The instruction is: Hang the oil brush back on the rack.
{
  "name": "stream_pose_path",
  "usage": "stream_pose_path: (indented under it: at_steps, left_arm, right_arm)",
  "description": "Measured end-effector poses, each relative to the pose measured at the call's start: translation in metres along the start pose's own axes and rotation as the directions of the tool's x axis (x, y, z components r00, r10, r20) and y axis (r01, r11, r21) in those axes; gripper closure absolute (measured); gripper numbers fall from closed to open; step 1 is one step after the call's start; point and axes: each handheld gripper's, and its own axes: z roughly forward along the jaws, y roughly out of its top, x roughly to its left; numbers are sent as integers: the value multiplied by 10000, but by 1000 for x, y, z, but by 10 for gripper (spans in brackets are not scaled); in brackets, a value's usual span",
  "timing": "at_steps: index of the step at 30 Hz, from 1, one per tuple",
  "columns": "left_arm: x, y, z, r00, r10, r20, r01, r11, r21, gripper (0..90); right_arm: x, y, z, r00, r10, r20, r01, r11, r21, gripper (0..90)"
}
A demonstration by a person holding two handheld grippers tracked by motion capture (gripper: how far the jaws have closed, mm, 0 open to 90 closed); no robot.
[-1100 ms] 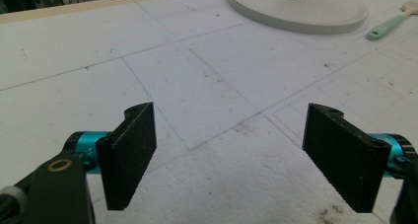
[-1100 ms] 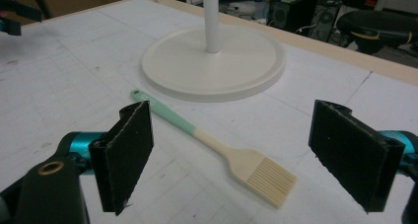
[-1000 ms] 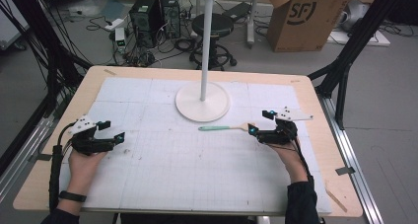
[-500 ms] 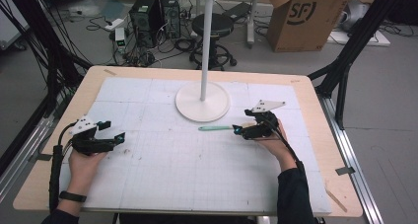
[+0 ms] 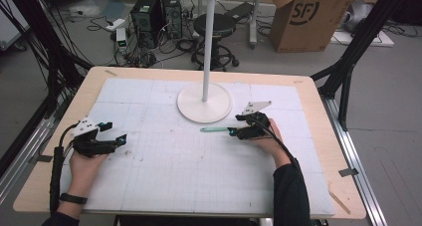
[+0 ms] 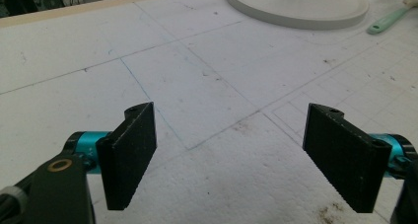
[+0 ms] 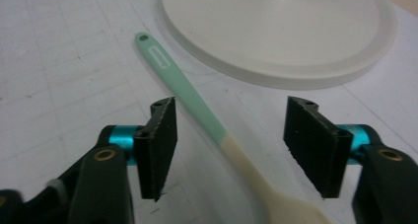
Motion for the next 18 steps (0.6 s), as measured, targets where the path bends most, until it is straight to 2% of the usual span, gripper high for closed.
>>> stream_pose_path:
  at_steps: [3, 4, 8, 10, 14, 18]
  left_arm:
    - [-1, 0, 0, 10000, -40, 20, 40, 10000, -23, 214]
    - [-1, 0, 0, 10000, -27, 19, 27, 10000, -18, 214]
    - [-1, 0, 0, 10000, -22, 17, 22, 10000, -27, 214]
    - [-1, 0, 0, 10000, 3, 11, -3, 10000, -7, 214]
    - [-1, 0, 0, 10000, 35, -2, -35, 10000, -5, 215]
    - [-2, 0, 0, 10000, 46, -18, -46, 10000, -12, 215]
  right_arm:
    - [-1, -2, 5, 9999, 64, -99, -62, 9997, 240, 443]
    - [-2, -3, 6, 9999, 101, 66, -103, 9992, 381, 463]
    - [-8, -8, 7, 9994, 322, 159, -333, 9967, 743, 514]
    - [-9, -9, 7, 9990, 445, -26, -441, 9959, 789, 546]
    - [-8, -9, 7, 9990, 361, -268, -338, 9961, 817, 634]
    - [-8, -9, 7, 9981, 455, -413, -420, 9958, 814, 675]
